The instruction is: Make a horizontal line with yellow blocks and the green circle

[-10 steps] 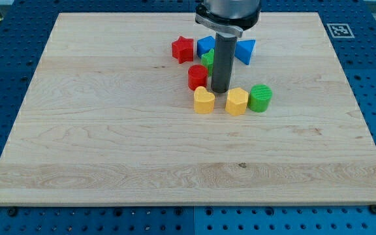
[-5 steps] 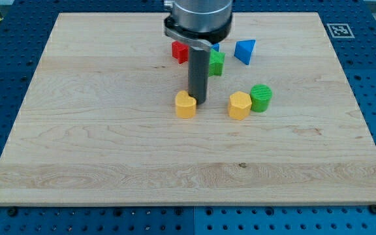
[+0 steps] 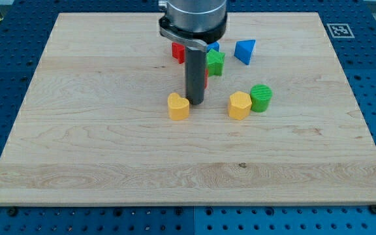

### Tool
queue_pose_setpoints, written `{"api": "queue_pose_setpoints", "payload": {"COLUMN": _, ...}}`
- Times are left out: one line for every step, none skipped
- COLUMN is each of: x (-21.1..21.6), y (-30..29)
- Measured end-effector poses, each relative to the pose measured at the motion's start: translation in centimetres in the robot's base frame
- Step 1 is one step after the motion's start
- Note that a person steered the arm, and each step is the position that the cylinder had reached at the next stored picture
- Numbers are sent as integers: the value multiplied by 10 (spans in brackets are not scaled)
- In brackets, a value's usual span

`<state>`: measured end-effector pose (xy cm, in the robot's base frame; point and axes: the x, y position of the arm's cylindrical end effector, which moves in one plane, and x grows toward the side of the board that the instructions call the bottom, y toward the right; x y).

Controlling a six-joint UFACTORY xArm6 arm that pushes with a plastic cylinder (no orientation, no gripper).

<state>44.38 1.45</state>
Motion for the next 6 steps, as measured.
{"api": "queue_pose_setpoints", "payload": {"x": 0, "y": 20}}
{"api": "queue_pose_setpoints", "payload": {"x": 0, "y": 40}}
{"api": "queue_pose_setpoints", "payload": {"x": 0, "y": 61}}
{"api": "queue_pose_setpoints", "payload": {"x": 0, "y": 69}}
{"api": "queue_pose_setpoints", "payload": {"x": 0, "y": 77}}
{"api": "queue_pose_setpoints", "payload": {"x": 0, "y": 96}}
